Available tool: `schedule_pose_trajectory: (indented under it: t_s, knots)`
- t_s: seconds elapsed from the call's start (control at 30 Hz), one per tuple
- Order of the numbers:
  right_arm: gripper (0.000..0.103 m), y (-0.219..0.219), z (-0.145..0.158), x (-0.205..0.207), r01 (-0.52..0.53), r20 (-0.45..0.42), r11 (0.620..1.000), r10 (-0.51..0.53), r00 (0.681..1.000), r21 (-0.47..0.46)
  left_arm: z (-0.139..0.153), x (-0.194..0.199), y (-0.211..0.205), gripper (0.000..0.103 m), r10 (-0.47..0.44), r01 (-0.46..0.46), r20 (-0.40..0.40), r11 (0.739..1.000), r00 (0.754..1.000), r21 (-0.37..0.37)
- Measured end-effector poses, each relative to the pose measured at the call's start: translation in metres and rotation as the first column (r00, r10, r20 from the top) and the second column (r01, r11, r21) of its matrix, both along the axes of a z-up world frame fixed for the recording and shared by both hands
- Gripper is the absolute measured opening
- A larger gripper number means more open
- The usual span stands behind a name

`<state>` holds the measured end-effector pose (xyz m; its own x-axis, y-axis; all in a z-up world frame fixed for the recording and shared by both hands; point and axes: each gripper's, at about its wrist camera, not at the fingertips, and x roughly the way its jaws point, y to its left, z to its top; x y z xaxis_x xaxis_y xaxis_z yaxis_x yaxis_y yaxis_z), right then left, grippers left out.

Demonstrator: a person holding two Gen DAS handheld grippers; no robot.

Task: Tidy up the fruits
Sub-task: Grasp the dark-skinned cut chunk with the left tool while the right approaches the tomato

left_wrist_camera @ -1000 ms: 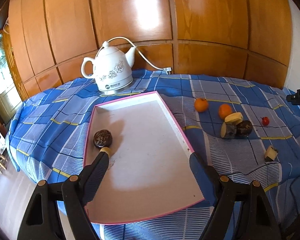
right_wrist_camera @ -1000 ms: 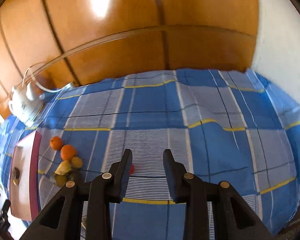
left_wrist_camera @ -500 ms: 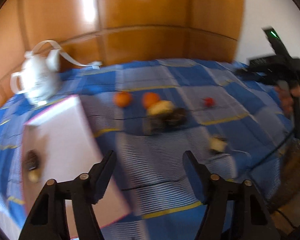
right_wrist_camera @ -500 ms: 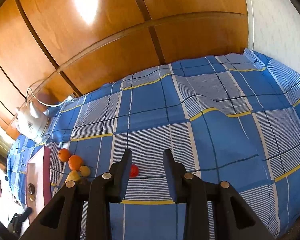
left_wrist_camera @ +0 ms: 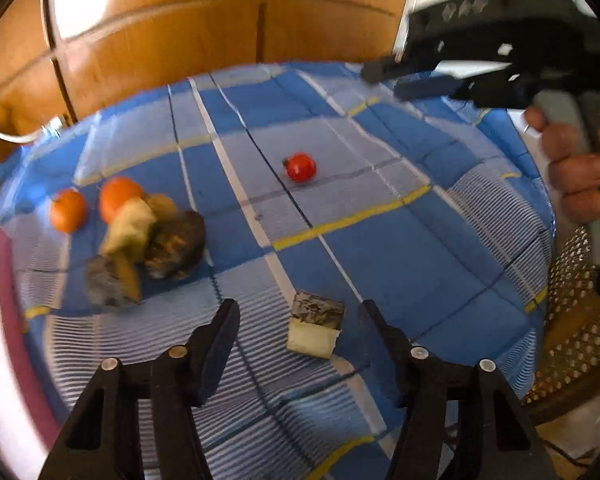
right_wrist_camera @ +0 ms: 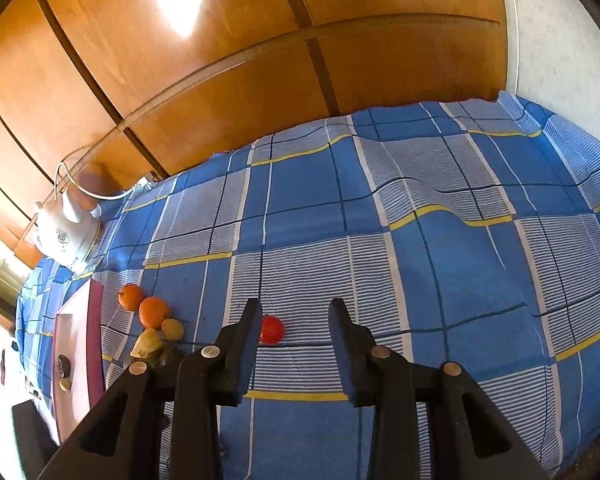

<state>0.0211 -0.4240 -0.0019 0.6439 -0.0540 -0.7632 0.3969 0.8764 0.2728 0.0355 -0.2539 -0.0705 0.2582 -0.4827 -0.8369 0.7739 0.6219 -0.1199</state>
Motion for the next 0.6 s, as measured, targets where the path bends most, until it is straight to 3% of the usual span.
schedule_pose_trajectory:
  t_s: [0.03, 0.23, 0.53, 0.6]
  knots:
    - [0.035, 0.000, -0.001, 0.000, 0.001, -0.003, 1.000, -0.001, 1.000, -0.002, -0.006, 0.002, -0.001, 0.025, 0.000, 0.000, -0.035, 1.000, 0.999, -0.006]
    - [0.035, 0.000, -0.006, 0.007, -0.011, -0.046, 0.999, 0.009, 0.999, -0.033, 0.001, -0.004, 0.026, 0.025, 0.033, -0.035, -0.021, 0.997, 0.999, -0.074]
    - [0.035, 0.019, -0.034, 0.024, -0.095, -0.197, 0.995, 0.094, 0.976, 0.007, -0.008, 0.011, 0.096, 0.025, 0.208, -0.213, -0.058, 0.972, 0.976, -0.097]
    - [0.035, 0.027, -0.038, 0.029, -0.129, -0.228, 0.991, 0.121, 0.966, -0.020, -0.011, 0.010, 0.104, 0.025, 0.220, -0.227, -0.069, 0.968, 0.973, -0.103]
